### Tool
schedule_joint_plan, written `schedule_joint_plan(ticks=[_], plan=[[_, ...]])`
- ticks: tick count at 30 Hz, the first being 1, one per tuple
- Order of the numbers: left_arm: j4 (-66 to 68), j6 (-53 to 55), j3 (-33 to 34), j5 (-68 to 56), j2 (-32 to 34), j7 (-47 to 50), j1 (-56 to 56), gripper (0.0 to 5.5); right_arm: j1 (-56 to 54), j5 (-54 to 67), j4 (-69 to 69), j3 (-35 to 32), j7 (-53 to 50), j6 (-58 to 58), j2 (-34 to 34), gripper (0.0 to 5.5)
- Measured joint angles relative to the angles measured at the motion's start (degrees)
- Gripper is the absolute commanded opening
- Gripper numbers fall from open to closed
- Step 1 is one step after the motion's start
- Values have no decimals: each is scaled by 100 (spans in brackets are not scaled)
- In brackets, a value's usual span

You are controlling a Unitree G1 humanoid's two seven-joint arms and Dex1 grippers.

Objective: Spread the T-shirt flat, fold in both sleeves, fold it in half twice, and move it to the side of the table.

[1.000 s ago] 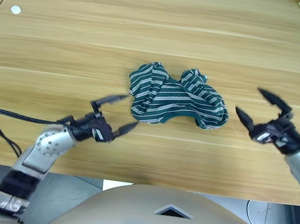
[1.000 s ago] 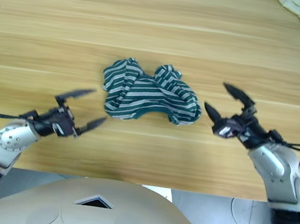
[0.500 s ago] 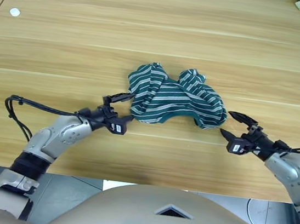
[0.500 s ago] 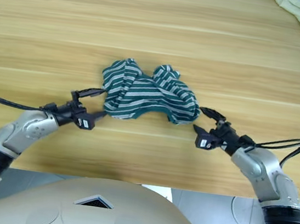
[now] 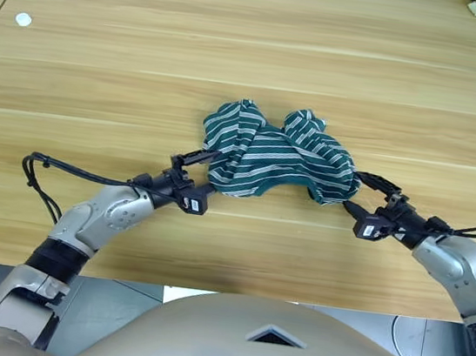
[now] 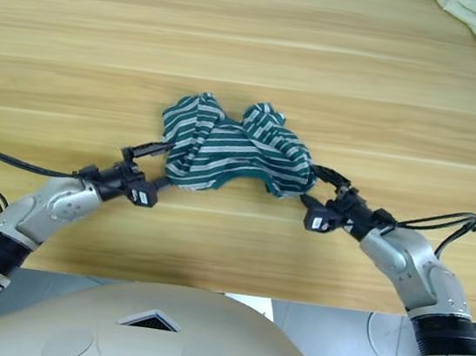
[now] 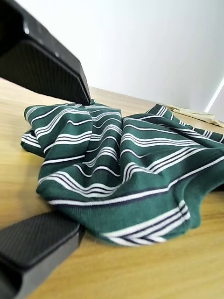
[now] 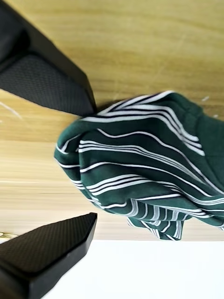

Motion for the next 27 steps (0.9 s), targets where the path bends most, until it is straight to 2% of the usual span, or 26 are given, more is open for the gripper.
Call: schedule_joint_plan(ticks=[6,18,22,27], plan=[[267,2,-86,36,-85,102,-125,235,-242,-66,240,289,-108,-145,3,270],[394,4,-93,-59,-83,184,-299,55,-373,-27,577,569,-99,-271,-3,9],[351,-10,-15,-190,-64,204,-250,3,-658,74,909,613,-98,-372,21,0],[312,-458,-29,-818,-18,119,84,3,-659,658,1093,626,36,-630,73,0]])
